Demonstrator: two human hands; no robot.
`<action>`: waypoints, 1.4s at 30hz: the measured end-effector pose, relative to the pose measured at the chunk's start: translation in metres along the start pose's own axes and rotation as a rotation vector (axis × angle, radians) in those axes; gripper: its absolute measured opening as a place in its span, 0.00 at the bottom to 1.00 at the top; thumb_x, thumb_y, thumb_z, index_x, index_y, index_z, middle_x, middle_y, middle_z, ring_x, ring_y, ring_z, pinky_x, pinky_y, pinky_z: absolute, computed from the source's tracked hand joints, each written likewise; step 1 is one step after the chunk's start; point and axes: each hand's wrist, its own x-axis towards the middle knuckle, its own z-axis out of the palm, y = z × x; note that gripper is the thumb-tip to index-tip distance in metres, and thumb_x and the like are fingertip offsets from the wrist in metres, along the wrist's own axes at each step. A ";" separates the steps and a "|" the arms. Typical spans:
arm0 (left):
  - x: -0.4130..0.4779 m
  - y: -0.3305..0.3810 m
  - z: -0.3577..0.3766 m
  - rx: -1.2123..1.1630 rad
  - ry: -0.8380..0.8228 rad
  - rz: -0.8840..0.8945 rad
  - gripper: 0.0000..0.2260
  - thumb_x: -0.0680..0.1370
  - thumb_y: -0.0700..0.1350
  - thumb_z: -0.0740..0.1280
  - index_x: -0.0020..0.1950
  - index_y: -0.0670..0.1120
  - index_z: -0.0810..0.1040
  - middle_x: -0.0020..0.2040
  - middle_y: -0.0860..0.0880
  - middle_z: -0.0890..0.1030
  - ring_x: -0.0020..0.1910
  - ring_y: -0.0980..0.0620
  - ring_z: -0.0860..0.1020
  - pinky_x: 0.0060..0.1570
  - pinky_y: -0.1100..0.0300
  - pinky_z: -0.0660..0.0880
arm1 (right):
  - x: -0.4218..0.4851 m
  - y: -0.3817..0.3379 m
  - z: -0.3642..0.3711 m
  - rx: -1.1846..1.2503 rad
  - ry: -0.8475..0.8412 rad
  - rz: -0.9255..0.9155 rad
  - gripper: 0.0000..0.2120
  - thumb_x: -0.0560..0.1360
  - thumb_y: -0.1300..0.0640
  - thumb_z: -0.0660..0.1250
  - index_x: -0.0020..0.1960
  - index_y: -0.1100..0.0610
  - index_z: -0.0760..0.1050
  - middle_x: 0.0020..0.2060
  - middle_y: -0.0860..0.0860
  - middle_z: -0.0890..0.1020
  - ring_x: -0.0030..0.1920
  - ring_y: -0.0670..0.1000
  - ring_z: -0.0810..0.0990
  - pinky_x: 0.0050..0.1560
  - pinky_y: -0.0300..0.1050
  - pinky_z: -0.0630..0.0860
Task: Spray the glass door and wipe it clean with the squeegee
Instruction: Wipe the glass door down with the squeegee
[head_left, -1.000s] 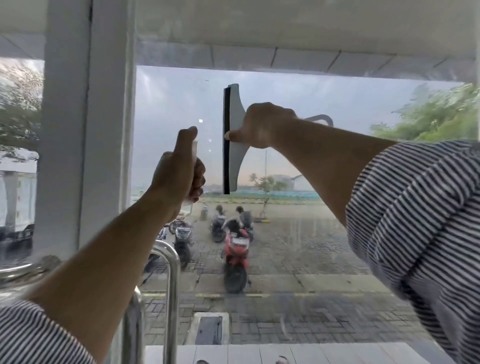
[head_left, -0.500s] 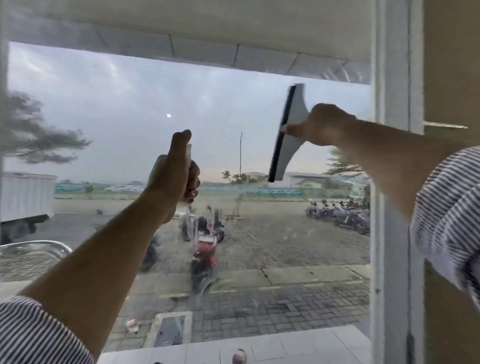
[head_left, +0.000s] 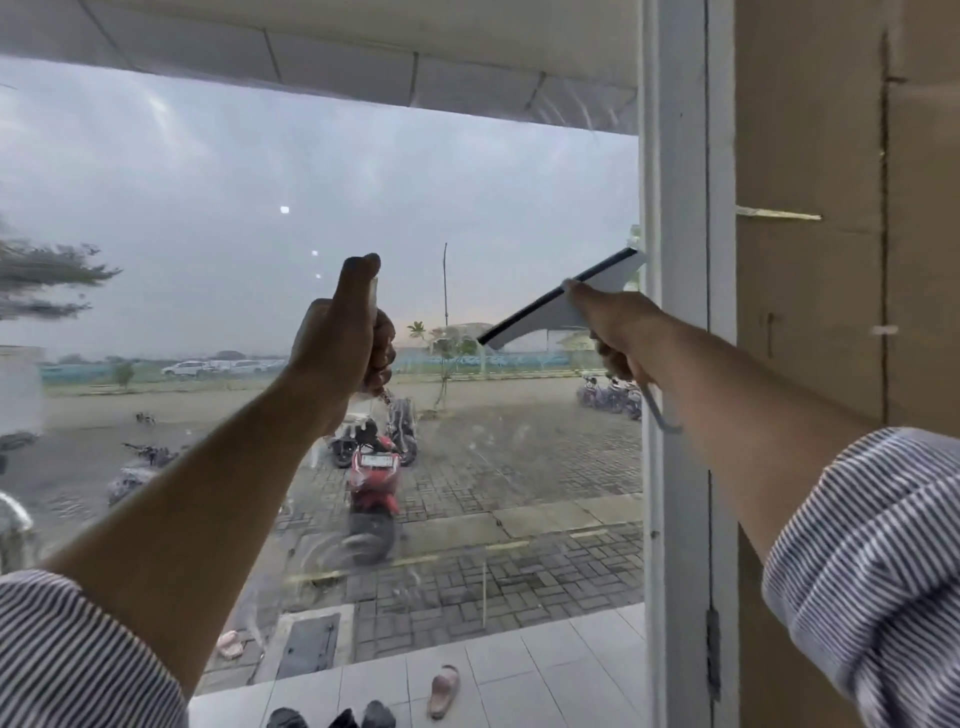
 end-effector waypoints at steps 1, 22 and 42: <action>-0.001 0.000 0.001 0.004 -0.004 0.003 0.27 0.77 0.65 0.57 0.26 0.47 0.64 0.23 0.48 0.66 0.22 0.50 0.62 0.28 0.59 0.61 | -0.001 -0.007 -0.001 0.029 -0.003 -0.008 0.26 0.74 0.33 0.65 0.41 0.58 0.72 0.28 0.51 0.70 0.25 0.48 0.65 0.29 0.39 0.62; 0.003 -0.003 -0.010 0.089 -0.035 0.092 0.26 0.76 0.62 0.57 0.25 0.47 0.64 0.23 0.47 0.65 0.23 0.50 0.62 0.28 0.58 0.61 | 0.000 -0.014 0.039 0.543 -0.055 0.239 0.29 0.77 0.30 0.57 0.36 0.56 0.67 0.23 0.49 0.66 0.19 0.46 0.59 0.22 0.33 0.61; 0.002 -0.013 -0.035 0.173 0.032 0.103 0.27 0.80 0.58 0.61 0.25 0.45 0.66 0.21 0.47 0.66 0.21 0.51 0.63 0.24 0.63 0.62 | 0.002 -0.044 0.062 1.168 -0.031 0.388 0.25 0.82 0.41 0.53 0.31 0.55 0.63 0.16 0.49 0.61 0.14 0.47 0.57 0.23 0.31 0.59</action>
